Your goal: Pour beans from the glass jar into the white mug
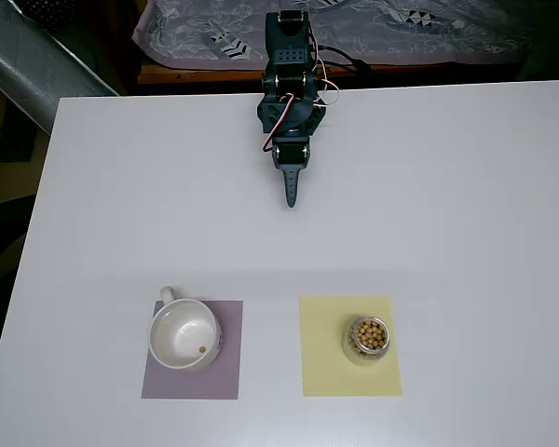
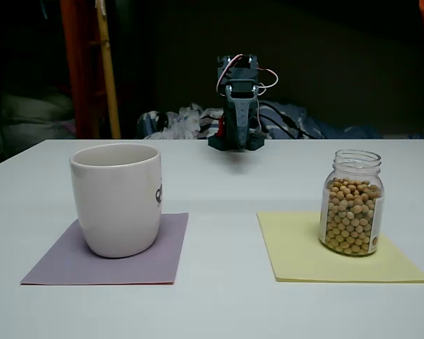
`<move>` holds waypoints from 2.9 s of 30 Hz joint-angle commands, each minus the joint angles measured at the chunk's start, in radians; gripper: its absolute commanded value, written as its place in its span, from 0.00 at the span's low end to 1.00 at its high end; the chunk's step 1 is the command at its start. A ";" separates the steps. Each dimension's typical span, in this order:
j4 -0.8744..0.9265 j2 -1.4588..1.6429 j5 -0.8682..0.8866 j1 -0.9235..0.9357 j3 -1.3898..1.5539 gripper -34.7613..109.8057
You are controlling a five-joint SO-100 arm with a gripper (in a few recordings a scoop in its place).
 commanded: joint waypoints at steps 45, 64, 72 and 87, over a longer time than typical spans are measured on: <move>0.126 -0.904 -0.755 -0.011 -1.161 0.46; -0.733 -1.108 -1.491 -0.054 -0.718 0.57; -1.468 -1.511 -1.589 -0.074 -0.563 0.57; -1.868 -2.069 -1.617 -0.146 -0.770 0.64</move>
